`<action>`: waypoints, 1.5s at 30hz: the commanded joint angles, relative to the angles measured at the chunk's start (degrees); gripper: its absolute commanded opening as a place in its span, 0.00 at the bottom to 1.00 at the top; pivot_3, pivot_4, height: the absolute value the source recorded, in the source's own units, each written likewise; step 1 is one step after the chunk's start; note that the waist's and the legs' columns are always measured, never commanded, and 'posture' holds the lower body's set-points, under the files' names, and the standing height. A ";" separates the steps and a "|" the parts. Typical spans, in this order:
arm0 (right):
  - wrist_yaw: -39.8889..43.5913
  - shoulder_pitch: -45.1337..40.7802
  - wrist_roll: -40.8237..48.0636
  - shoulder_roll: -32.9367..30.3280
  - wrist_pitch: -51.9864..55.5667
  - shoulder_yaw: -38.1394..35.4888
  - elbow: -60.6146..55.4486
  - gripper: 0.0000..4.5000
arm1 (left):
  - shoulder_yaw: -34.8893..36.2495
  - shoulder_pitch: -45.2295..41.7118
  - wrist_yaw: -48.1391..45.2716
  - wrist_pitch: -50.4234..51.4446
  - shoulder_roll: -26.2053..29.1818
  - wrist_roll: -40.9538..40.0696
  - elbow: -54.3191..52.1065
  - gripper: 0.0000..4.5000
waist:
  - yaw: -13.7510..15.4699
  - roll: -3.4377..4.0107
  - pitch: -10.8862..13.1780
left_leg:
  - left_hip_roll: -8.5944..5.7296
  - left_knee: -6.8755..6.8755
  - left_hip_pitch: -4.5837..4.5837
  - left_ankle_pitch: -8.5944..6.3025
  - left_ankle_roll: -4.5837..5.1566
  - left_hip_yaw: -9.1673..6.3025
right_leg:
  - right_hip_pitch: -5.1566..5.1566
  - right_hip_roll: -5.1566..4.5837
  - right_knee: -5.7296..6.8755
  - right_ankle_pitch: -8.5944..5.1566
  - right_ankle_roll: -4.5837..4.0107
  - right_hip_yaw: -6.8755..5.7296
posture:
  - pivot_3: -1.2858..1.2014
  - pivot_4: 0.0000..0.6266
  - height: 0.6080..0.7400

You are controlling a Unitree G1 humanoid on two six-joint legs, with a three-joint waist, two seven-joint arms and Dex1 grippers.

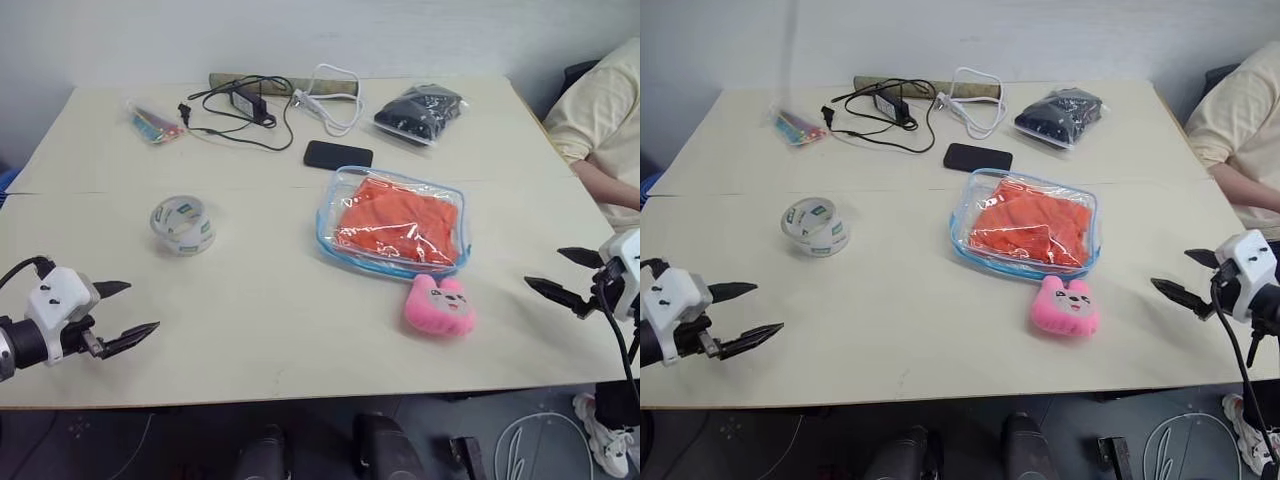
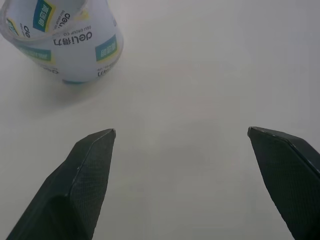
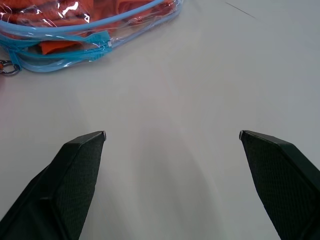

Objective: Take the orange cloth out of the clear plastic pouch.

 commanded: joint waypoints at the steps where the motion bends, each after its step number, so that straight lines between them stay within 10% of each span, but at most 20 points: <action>1: 0.18 -1.07 0.14 -1.83 -0.68 -0.55 -0.51 1.00 | 0.52 0.62 0.56 -1.69 -0.32 0.77 -1.77 0.99 | -0.01 0.00 0.00 | 0.00 0.00 0.00 0.00 0.00 0.00 | 0.00 0.00 0.01 0.00 0.00 0.00 | 0.52 0.24 1.00; 29: 3.71 -0.97 4.87 -1.35 9.35 -0.35 -11.36 1.00 | -0.11 -1.48 0.35 8.06 -0.38 -5.90 -8.90 0.99 | 0.00 0.00 0.00 | 0.00 0.00 0.00 0.00 0.00 -0.01 | 0.00 0.00 0.02 0.00 0.00 0.00 | 0.52 0.24 1.00; 38: 9.25 -12.43 16.43 -1.08 27.58 8.39 -32.67 1.00 | -13.37 -23.80 -6.04 2.24 12.89 1.51 6.42 0.99 | 0.04 0.00 0.00 | 0.00 0.04 -0.05 0.01 -0.01 -0.09 | -0.02 0.06 0.05 0.02 -0.03 -0.06 | 0.52 0.24 1.00; 45: 11.53 -21.96 19.54 3.21 29.89 16.91 -41.00 1.00 | -28.64 -45.15 -10.59 -7.79 11.90 12.49 26.78 0.99 | 0.15 -0.01 0.00 | -0.33 0.13 -0.28 -0.05 0.09 -0.02 | -0.09 0.12 0.11 0.10 0.11 -0.19 | 0.52 0.24 1.00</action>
